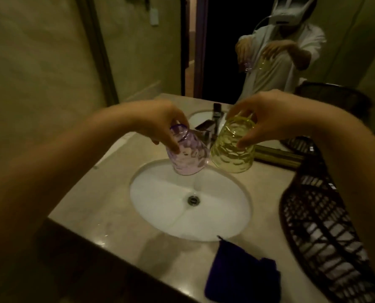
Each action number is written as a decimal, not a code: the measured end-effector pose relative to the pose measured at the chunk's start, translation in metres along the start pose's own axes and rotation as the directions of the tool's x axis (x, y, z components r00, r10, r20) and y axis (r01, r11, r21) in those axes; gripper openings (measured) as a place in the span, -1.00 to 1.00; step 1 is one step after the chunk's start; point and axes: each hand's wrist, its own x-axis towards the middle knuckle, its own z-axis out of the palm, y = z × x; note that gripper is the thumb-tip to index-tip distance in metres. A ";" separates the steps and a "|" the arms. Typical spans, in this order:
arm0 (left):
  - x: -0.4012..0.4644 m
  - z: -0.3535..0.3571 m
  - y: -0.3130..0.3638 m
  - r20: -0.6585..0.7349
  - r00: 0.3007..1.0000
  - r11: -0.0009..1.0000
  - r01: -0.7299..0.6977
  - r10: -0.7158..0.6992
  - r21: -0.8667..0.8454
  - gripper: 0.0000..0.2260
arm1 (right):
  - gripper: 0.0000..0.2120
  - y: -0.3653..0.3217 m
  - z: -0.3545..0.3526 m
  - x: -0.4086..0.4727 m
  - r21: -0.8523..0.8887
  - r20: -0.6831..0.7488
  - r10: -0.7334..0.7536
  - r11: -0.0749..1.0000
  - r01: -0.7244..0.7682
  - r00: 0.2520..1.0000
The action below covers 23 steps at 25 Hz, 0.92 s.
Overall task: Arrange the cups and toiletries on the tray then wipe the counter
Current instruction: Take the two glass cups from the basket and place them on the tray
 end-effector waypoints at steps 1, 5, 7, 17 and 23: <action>-0.015 0.003 -0.023 0.001 1.000 1.000 0.015 -0.015 0.009 -0.49 | -0.47 -0.021 0.012 0.012 0.017 0.009 -0.012 1.000 0.012 1.000; -0.067 0.012 -0.105 -0.007 0.995 0.995 0.095 -0.095 0.011 -0.40 | -0.48 -0.095 0.058 0.054 0.087 0.050 -0.087 0.993 0.083 0.995; -0.083 0.014 -0.138 -0.024 0.989 0.989 0.146 -0.147 -0.033 -0.30 | -0.48 -0.124 0.073 0.073 0.091 0.063 -0.117 0.990 0.111 0.991; -0.075 0.025 -0.276 -0.061 0.950 0.948 0.298 -0.306 -0.108 -0.47 | -0.45 -0.180 0.128 0.190 0.084 0.109 -0.168 0.984 0.160 0.980; -0.027 0.011 -0.351 -0.075 0.943 0.942 0.314 -0.323 -0.115 -0.47 | -0.43 -0.192 0.146 0.288 0.089 0.100 -0.173 0.982 0.164 0.980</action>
